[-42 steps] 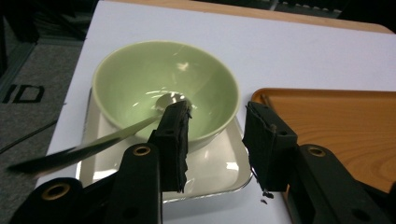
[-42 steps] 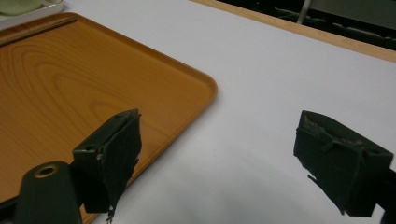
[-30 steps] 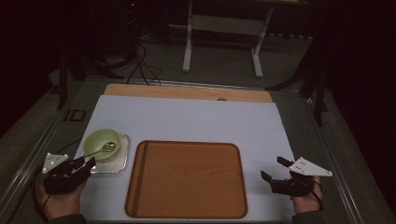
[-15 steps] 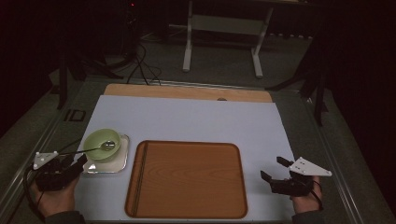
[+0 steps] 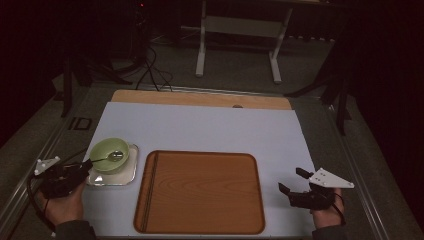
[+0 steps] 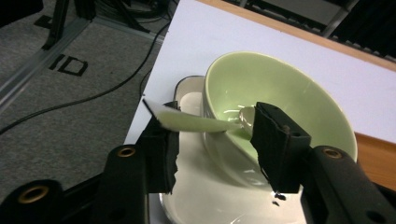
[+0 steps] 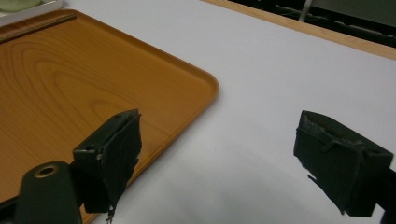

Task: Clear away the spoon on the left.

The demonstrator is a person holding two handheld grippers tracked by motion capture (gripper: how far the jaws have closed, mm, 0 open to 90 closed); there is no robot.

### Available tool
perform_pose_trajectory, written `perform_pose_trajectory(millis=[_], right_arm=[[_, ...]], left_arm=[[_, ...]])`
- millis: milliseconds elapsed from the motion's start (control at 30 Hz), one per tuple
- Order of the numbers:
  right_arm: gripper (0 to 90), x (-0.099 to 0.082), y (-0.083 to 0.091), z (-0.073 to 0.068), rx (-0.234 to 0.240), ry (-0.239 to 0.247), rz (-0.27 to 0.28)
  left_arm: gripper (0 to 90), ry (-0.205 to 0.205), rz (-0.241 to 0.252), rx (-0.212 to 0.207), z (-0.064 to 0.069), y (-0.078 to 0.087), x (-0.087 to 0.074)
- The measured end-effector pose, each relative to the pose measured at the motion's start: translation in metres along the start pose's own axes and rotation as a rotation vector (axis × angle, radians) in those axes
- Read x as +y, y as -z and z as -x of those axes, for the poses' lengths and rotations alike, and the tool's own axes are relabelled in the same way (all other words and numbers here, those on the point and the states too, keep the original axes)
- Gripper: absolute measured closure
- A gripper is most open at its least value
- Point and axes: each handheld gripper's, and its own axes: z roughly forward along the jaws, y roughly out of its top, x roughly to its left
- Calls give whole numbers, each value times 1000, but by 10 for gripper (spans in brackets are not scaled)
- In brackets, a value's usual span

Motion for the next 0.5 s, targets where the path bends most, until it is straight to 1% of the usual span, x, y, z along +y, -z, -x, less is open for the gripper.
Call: perform_pose_trajectory(millis=[133,300,400,500], right_arm=[[146,0,0,0,-1,1,-1],[146,0,-1,0,-1,1,-1],[146,0,-1,0,-1,1,-1],[146,0,-1,0,-1,1,-1]], left_arm=[[598,24,11,-13,0,-3,0],[672,41,21,-13,-1,-4,0],[691,43,22,-1,-1,-5,0],[701,60,31,4,-3,-6,0]])
